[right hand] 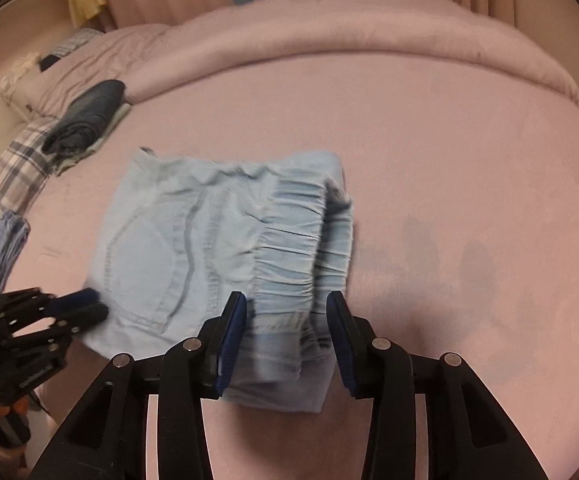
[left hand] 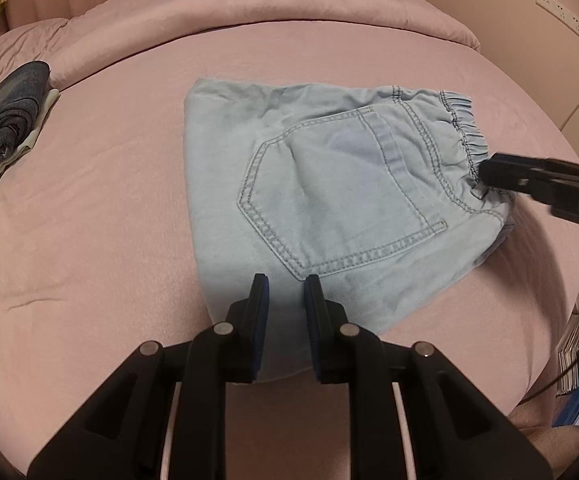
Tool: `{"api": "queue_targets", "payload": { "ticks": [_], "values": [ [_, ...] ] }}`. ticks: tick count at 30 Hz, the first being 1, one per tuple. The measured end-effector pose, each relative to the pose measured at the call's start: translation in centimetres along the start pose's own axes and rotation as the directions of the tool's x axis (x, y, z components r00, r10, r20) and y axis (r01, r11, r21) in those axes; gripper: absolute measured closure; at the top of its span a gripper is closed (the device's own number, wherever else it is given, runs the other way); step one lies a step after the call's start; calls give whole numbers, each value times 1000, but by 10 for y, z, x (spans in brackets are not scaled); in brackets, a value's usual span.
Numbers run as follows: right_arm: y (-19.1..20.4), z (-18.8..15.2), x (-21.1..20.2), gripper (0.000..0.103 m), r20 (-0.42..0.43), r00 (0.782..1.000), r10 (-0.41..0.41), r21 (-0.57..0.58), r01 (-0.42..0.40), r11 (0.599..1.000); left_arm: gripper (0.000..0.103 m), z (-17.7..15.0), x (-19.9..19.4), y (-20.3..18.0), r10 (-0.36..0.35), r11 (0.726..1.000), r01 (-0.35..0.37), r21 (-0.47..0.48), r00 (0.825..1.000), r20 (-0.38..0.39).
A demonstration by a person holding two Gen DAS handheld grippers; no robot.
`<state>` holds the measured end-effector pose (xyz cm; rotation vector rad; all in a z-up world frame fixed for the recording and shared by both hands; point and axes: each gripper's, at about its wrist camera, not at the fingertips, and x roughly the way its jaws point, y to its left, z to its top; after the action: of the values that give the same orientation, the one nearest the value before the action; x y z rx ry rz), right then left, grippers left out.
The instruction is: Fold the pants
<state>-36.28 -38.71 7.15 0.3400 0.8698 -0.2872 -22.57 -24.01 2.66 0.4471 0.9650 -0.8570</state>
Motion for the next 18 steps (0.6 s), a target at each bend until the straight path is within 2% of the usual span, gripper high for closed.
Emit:
{"api": "queue_targets", "payload": {
  "ticks": [3,5,8,15,16,18],
  "values": [
    [13,-1,-12,61,40,999,35,-57,-32,998,85,0,0,-2,5,1000,-5,1,1000,2],
    [17,-8,-14,61,17,998,60,-88,-58,994,85,0,-1,-3,7,1000,-7,2,1000,2],
    [22,-17,0,61,-35,999,16,-130,-20,991,85,0,0,-4,6,1000,-6,1,1000,3],
    [14,-19,3,61,-52,998,33,-109,-39,993,83,-1,-2,-4,2,1000,-2,-14,1000,10],
    [13,-19,1,61,-48,998,44,-98,-48,994,79,-2,-3,-2,-15,999,15,-29,1000,15],
    [7,-20,-3,59,-32,996,85,-52,-87,995,61,-3,-8,2,-51,997,53,-56,998,31]
  ]
}}
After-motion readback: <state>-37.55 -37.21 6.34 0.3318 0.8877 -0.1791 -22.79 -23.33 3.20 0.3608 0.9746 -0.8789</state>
